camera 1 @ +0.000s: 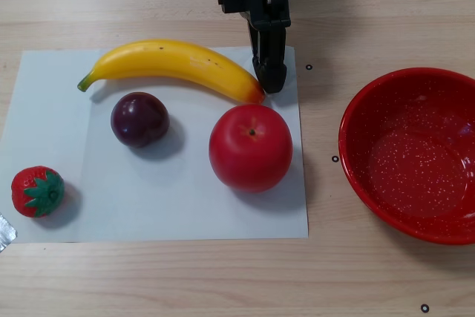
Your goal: Grasp the banana and put it in the red bowl.
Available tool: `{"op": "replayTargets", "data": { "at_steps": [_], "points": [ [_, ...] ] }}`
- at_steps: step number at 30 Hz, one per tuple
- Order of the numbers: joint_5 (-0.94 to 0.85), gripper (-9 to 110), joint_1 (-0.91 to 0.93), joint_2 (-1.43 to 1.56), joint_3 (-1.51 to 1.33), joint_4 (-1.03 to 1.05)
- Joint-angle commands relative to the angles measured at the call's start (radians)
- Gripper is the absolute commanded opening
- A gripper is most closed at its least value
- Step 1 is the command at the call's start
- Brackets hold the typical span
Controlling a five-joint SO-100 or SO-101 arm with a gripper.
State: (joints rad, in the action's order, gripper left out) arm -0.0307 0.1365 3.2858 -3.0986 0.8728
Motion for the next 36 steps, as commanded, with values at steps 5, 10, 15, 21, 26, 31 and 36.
{"op": "replayTargets", "data": {
  "at_steps": [5,10,15,21,26,31,36],
  "points": [
    [0.025,0,-0.009,-0.009,-0.005,0.020],
    [0.025,0,-0.009,-0.009,-0.005,0.020],
    [0.026,0,-0.009,-0.009,-0.005,0.020],
    [0.031,0,-0.009,-0.009,-0.005,0.023],
    [0.060,0,-0.020,-0.023,0.006,0.031],
    [0.066,0,-0.043,-0.064,0.072,0.074],
    [0.061,0,-0.063,-0.112,0.158,0.137]
  ]
}}
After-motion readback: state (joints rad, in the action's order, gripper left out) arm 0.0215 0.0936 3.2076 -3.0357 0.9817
